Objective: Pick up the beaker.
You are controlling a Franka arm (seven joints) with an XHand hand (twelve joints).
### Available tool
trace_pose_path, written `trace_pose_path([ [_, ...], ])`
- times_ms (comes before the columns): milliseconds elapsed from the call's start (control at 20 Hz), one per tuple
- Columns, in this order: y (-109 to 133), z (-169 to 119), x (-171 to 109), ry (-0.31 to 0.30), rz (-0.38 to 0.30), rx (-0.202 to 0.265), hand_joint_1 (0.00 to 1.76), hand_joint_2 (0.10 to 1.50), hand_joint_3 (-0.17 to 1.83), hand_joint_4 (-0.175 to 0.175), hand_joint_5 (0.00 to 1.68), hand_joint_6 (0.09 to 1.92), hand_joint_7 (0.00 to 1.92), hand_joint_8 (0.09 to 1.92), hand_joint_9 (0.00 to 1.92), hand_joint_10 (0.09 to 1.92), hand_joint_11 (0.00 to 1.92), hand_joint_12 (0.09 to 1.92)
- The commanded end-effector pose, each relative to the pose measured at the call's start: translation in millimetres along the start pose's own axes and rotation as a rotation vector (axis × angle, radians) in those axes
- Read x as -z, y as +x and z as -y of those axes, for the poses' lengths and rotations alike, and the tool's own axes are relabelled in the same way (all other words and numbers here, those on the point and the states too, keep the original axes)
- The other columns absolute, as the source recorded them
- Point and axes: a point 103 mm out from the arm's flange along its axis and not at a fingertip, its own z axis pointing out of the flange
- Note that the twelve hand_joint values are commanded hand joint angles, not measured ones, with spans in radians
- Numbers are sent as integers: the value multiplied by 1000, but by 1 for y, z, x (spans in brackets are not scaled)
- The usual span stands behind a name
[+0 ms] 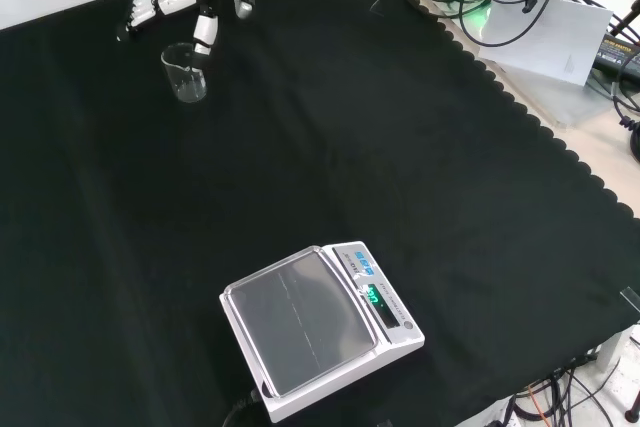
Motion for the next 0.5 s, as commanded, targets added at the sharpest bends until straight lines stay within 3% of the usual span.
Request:
trace_pose_path([
  [50, 3, -1, -14, 28, -1, 5, 630, 725, 207, 25, 87, 87, 41, 691, 55, 861, 0, 954],
  [500, 8, -4, -30, 59, 13, 12, 630, 727, 206, 26, 92, 87, 40, 690, 53, 861, 0, 950],
])
